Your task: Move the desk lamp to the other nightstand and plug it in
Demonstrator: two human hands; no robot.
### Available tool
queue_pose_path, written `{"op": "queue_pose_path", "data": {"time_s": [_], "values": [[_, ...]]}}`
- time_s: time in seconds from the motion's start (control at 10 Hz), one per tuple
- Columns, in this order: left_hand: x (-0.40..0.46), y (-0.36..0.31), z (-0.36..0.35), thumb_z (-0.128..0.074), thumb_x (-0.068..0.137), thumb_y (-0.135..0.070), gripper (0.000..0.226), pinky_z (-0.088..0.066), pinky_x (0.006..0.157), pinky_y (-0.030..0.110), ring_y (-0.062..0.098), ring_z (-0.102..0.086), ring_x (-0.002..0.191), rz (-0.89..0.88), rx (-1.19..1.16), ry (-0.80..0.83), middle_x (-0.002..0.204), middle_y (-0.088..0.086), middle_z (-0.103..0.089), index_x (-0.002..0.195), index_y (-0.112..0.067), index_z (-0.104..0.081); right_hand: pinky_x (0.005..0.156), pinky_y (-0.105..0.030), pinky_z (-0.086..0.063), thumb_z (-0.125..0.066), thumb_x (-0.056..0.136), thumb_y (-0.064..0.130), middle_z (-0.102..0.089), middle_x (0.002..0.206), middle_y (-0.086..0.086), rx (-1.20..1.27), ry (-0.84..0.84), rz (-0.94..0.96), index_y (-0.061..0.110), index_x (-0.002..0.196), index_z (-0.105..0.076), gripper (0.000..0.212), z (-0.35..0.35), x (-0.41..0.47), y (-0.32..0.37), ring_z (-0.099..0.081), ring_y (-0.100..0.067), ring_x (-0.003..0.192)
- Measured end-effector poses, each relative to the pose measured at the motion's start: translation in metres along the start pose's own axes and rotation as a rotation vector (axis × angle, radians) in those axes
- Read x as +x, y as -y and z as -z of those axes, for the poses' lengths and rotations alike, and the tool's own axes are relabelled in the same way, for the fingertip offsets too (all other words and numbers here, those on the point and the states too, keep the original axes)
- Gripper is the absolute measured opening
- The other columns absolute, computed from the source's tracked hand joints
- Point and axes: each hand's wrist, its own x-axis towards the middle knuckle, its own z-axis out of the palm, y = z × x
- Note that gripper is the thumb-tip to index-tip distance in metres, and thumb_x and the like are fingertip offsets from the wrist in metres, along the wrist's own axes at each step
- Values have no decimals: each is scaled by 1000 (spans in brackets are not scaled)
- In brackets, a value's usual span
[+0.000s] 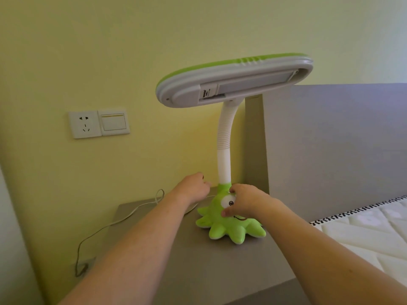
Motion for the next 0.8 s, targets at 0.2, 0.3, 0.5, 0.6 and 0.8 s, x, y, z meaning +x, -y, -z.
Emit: {"op": "queue_pose_path", "data": {"time_s": [0.2,0.3,0.5,0.6,0.8], "values": [[0,4,-7,-39,96,-38,55,-40,102,37,31,-47,131,10,-16,15,147,15,-46,141,-7,-41,76,-32,-42,-68,70,61,-63,110,4,-294,-12,-8,21,116,-56,62,7,-3,12,-60,-20,103],[2,6,-4,-39,96,-38,55,-38,104,37,32,-45,133,19,-2,-2,148,16,-45,141,-6,-42,85,-37,-42,-69,70,58,-59,118,4,-338,59,-16,20,119,-47,66,8,-4,16,-58,-23,108],[11,8,7,-39,97,-37,54,-38,107,36,33,-46,133,18,14,-36,146,19,-46,137,-2,-45,84,-36,-52,-75,66,50,-57,116,2,-116,-7,2,19,125,-39,76,4,-9,10,-64,-21,97],[12,9,7,-40,98,-38,55,-37,108,36,33,-45,134,17,27,-51,147,19,-45,139,-2,-44,91,-41,-50,-77,66,47,-54,126,0,-58,-46,26,19,130,-37,80,8,-9,7,-58,-24,110],[16,8,6,-40,97,-40,56,-36,108,36,32,-44,134,5,5,-60,148,17,-45,139,-3,-44,96,-42,-48,-77,66,47,-47,138,-2,-28,-67,52,19,139,-31,90,5,-5,12,-51,-25,122]]}}
